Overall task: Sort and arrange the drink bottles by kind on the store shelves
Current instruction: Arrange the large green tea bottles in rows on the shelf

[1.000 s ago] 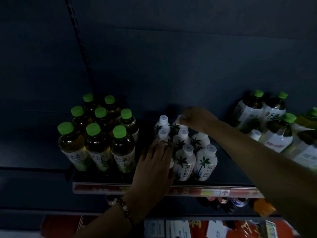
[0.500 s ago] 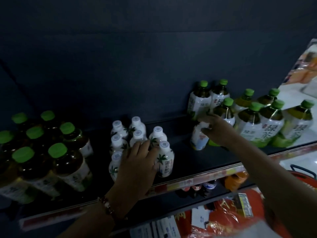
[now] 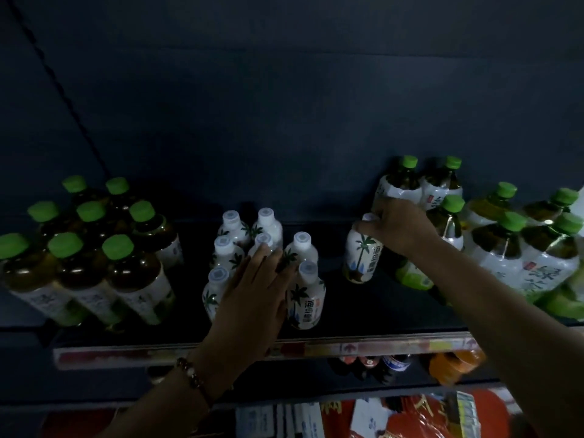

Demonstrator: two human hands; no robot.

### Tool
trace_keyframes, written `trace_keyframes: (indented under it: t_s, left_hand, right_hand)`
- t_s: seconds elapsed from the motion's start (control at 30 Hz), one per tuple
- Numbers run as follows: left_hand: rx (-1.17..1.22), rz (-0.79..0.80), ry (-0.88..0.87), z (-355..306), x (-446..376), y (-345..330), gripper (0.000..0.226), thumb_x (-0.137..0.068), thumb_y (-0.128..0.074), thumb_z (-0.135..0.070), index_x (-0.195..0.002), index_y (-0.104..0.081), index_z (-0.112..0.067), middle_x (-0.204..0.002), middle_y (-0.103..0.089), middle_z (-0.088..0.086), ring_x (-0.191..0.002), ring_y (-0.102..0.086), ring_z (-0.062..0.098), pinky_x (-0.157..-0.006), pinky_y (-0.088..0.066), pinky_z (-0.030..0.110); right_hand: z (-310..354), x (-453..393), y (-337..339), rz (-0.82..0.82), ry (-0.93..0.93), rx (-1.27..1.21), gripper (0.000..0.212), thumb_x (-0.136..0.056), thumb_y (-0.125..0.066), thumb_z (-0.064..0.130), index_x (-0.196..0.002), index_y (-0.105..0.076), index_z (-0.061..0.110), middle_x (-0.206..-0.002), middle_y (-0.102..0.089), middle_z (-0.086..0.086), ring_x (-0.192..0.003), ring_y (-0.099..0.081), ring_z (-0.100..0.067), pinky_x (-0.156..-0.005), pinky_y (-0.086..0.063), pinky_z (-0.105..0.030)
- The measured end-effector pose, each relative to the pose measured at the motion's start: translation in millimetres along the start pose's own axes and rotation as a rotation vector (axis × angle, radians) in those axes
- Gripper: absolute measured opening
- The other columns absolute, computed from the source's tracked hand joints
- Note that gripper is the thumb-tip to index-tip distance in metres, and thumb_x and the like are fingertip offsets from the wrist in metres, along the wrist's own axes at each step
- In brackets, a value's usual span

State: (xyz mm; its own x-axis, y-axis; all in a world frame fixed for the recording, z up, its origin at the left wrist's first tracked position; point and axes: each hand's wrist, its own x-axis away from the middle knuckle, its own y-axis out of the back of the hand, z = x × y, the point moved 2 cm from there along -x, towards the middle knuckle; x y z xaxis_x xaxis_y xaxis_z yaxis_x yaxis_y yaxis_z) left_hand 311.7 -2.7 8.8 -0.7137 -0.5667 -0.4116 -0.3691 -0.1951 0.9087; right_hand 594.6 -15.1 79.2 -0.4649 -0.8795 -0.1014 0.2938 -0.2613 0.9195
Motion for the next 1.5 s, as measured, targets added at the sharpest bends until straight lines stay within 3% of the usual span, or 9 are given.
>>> trace_keyframes:
  t_s: [0.23, 0.37, 0.57, 0.73, 0.83, 0.9, 1.03, 1.2, 1.5]
  left_hand:
    - [-0.087, 0.037, 0.006, -1.6, 0.3, 4.3, 0.062, -0.091, -0.043, -0.029, -0.151, -0.04, -0.01, -0.16, -0.032, 0.011, -0.151, -0.02, 0.028, -0.113, -0.036, 0.049]
    - [-0.045, 0.048, 0.04, -0.7, 2.1, 1.8, 0.064, -0.094, -0.043, -0.026, -0.154, -0.031, -0.01, -0.163, -0.024, 0.009, -0.153, -0.011, 0.026, -0.114, -0.033, 0.049]
    - [-0.035, 0.034, 0.098, -5.8, 5.0, 1.2, 0.07, -0.093, -0.046, -0.026, -0.157, -0.021, -0.013, -0.165, -0.02, 0.009, -0.154, -0.009, 0.026, -0.113, -0.036, 0.049]
    - [0.048, -0.07, 0.113, -11.1, 9.9, 17.1, 0.064, -0.094, -0.064, -0.024, -0.151, -0.038, -0.017, -0.16, -0.032, 0.006, -0.153, -0.014, 0.024, -0.117, -0.032, 0.047]
    - [-0.015, -0.092, 0.267, 1.4, 18.6, 22.5, 0.068, -0.092, -0.063, -0.041, -0.151, -0.033, -0.026, -0.16, -0.029, 0.012, -0.152, -0.013, 0.034, -0.12, -0.021, 0.053]
    - [0.045, -0.035, 0.43, 15.0, 28.3, 23.7, 0.083, -0.085, -0.063, -0.054, -0.154, -0.021, -0.034, -0.164, -0.013, 0.013, -0.15, -0.013, 0.039, -0.114, -0.026, 0.056]
    - [0.286, 0.074, 0.489, 31.6, 47.3, 12.2, 0.11, -0.087, -0.072, -0.037, -0.145, 0.019, -0.06, -0.166, 0.004, 0.004, -0.146, -0.029, 0.035, -0.093, -0.047, 0.04]
    - [0.318, -0.013, 0.463, 29.5, 47.7, -4.6, 0.116, -0.075, -0.071, -0.063, -0.154, 0.011, -0.044, -0.164, -0.007, 0.015, -0.148, -0.018, 0.039, -0.099, -0.046, 0.052]
    - [0.274, -0.123, 0.36, 35.9, 51.7, -15.2, 0.119, -0.071, -0.081, -0.056, -0.158, -0.004, -0.032, -0.159, -0.017, 0.023, -0.144, -0.025, 0.039, -0.105, -0.04, 0.051]
  right_hand:
    - [52.9, -48.0, -15.3, 0.07, 0.132, -0.011, 0.033, -0.079, -0.066, 0.048, -0.074, -0.053, 0.019, -0.081, -0.063, -0.003, -0.08, -0.06, -0.024, -0.068, -0.042, -0.029]
    - [75.9, -65.2, -40.1, 0.169, 0.21, -0.01, 0.02, -0.078, -0.065, 0.042, -0.081, -0.061, 0.023, -0.089, -0.068, -0.001, -0.085, -0.063, -0.021, -0.076, -0.052, -0.031]
    - [95.1, -74.4, -77.3, 0.357, 0.247, 0.05, 0.042, -0.083, -0.058, 0.049, -0.089, -0.061, 0.008, -0.091, -0.064, -0.006, -0.073, -0.056, -0.017, -0.064, -0.045, -0.032]
    - [87.1, -60.0, -61.4, 0.516, 0.102, -0.309, 0.054, -0.088, -0.059, 0.054, -0.087, -0.062, 0.001, -0.085, -0.066, -0.017, -0.078, -0.067, -0.027, -0.069, -0.058, -0.038]
    - [71.2, -28.5, -47.0, 0.29, 0.197, -0.298, 0.051, -0.091, -0.051, 0.057, -0.096, -0.062, 0.008, -0.091, -0.066, -0.011, -0.088, -0.064, -0.026, -0.077, -0.051, -0.039]
    - [63.7, 9.8, -42.2, 0.119, 0.241, -0.44, 0.045, -0.091, -0.054, 0.054, -0.098, -0.062, 0.011, -0.089, -0.064, -0.009, -0.081, -0.063, -0.021, -0.072, -0.052, -0.042]
    - [53.2, 89.7, -60.4, 0.252, 0.237, -0.485, 0.063, -0.081, -0.062, 0.062, -0.136, -0.043, 0.037, -0.128, -0.044, 0.016, -0.111, -0.049, 0.0, -0.085, -0.045, -0.022]
    - [54.1, 117.7, -90.5, 0.159, 0.198, -0.451, 0.08, -0.077, -0.079, 0.037, -0.144, -0.035, 0.032, -0.136, -0.038, 0.016, -0.123, -0.043, -0.004, -0.093, -0.039, -0.02]
    - [57.7, 122.0, -99.5, 0.037, 0.1, -0.46, 0.069, -0.077, -0.079, 0.038, -0.137, -0.046, 0.03, -0.128, -0.047, 0.014, -0.112, -0.051, -0.006, -0.091, -0.048, -0.03]
